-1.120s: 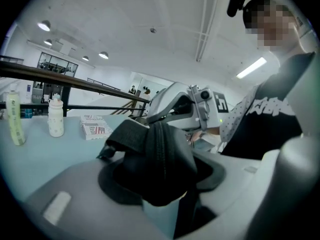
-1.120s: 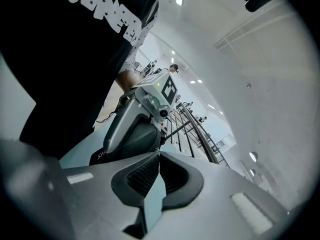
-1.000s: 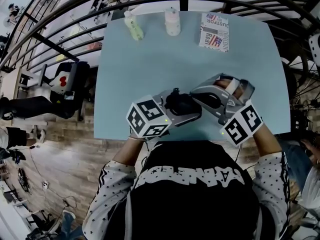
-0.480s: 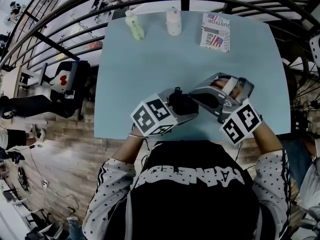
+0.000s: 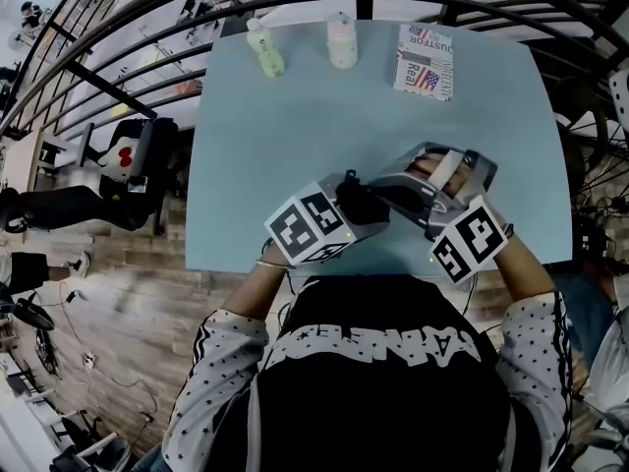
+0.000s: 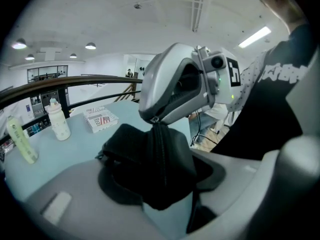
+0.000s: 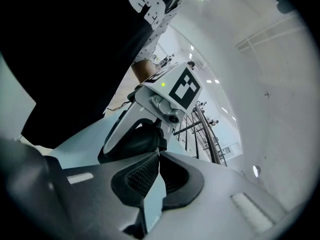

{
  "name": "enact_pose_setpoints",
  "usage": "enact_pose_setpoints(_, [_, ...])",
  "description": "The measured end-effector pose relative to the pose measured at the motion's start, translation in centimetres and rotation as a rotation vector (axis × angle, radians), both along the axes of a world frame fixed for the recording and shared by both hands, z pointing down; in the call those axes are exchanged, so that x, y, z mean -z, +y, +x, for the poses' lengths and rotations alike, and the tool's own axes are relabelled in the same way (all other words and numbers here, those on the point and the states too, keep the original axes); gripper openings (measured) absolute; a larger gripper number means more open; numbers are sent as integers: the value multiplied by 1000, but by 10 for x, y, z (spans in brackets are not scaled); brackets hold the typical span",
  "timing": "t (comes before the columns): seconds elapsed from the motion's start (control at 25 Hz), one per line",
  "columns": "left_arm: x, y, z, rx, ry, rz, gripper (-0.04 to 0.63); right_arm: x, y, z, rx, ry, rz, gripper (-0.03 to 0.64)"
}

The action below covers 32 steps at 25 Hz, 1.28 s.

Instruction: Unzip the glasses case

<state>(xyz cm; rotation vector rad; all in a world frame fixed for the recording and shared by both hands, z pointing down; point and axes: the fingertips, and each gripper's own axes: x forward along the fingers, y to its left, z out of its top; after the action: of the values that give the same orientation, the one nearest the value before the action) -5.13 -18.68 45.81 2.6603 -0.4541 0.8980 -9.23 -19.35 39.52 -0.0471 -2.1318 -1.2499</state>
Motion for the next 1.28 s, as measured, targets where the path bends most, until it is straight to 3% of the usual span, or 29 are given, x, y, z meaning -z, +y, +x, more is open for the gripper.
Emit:
enact_pose_setpoints(0.16, [-8,1,-1,-5,-50,15,0,-6,2,-1,11,23,25,12])
enact_pose_setpoints(0.4, [-9,0,-1,3,-30,17,0,-6,2,-1,2,11,27,16])
enact_pose_setpoints(0.56, [-6,1,-1,22,-8,25,0,-2,0,-2,-21,-41,-27,42])
enact_pose_setpoints(0.64, [-4,1,-1,38,24,22,0,2,-2,-4,-44,-92,-50,64])
enact_pose_setpoints(0.88, [14,-1,-1,88,159,20,0,18,-18,4,-138,-209,-65,23])
enact_pose_setpoints(1.12, [44,-14,-14,194,338,62,0,46,-37,25,-286,-486,-245,5])
enact_pose_setpoints(1.28, [68,-23,-25,254,444,112,0,57,-44,38,-350,-607,-300,5])
